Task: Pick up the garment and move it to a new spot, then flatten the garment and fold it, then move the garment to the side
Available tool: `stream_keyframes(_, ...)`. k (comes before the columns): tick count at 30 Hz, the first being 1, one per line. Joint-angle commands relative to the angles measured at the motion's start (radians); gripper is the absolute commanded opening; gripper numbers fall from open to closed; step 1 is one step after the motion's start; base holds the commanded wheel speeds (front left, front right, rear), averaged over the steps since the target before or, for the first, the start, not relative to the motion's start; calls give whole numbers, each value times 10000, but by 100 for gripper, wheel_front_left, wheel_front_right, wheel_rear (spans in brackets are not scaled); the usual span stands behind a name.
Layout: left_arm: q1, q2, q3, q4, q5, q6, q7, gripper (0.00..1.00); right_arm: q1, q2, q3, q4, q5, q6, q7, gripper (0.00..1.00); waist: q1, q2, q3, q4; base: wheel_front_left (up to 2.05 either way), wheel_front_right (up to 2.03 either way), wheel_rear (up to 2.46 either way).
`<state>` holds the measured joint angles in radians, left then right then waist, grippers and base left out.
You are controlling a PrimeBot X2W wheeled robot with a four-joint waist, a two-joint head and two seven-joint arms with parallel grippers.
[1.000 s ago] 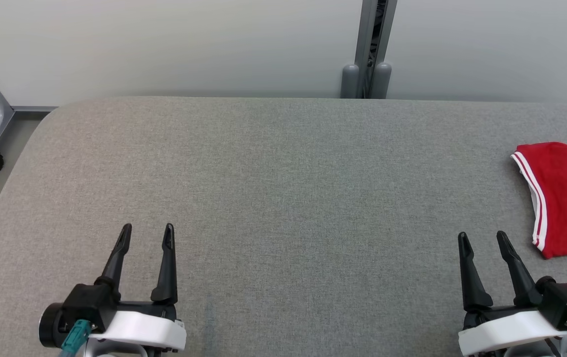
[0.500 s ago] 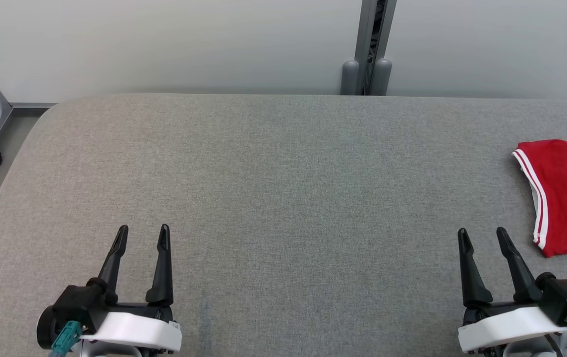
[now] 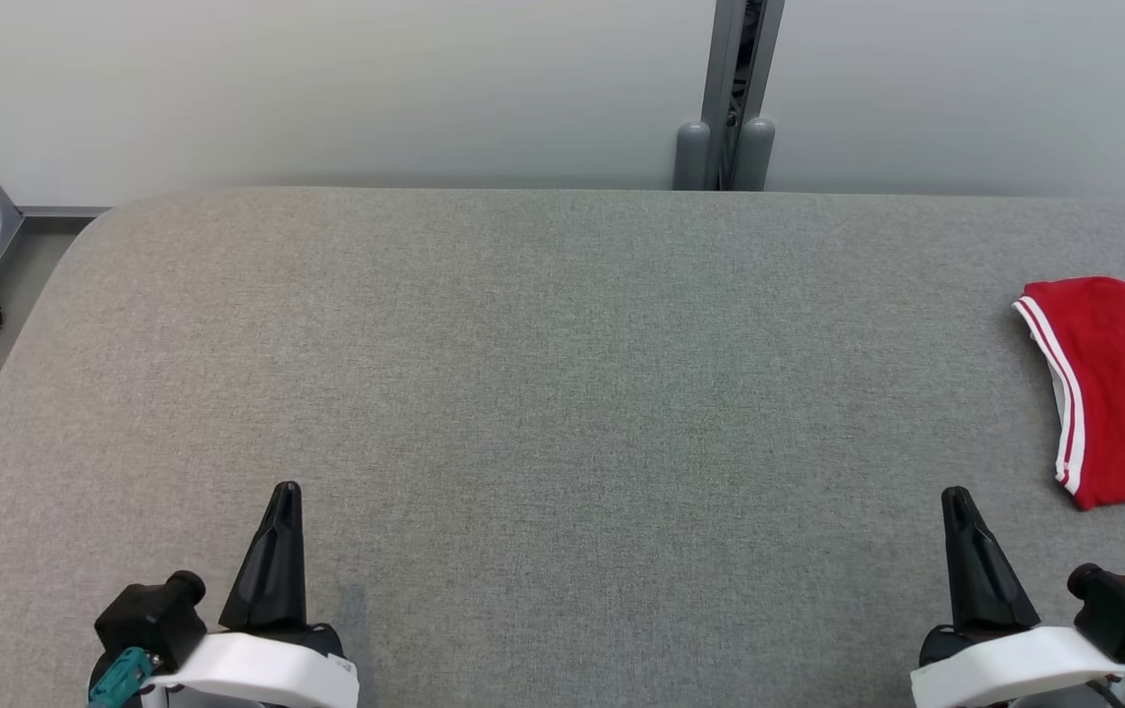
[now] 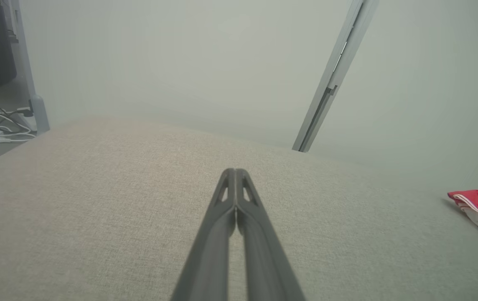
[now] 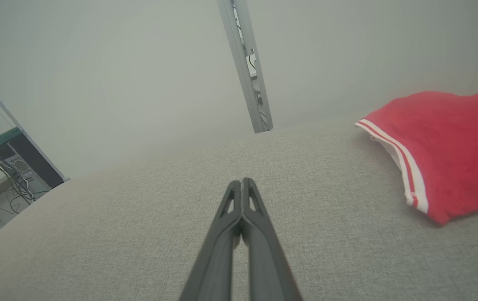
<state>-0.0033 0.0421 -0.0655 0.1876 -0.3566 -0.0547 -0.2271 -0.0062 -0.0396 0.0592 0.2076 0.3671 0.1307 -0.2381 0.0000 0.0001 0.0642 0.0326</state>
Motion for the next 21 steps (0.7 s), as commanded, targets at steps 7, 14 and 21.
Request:
stream_keyframes(7, -477, 47, 217, 44, -1430, -113, 346, 0, -368, -180, -166, -19, 1513, 0, 309, 0, 0, -1, -40, -20, 0, 0, 0)
stream_keyframes(14, -665, 58, 349, 204, -2551, -176, 650, 0, -495, -250, -263, 73, 2695, 0, 558, 0, 0, -1, -77, -39, 0, 0, 0)
stream_keyframes(21, -810, 66, 455, 335, -3441, -233, 892, 0, -600, -305, -343, 139, 3635, 0, 758, 0, 0, -1, -110, -56, 0, 0, 0)
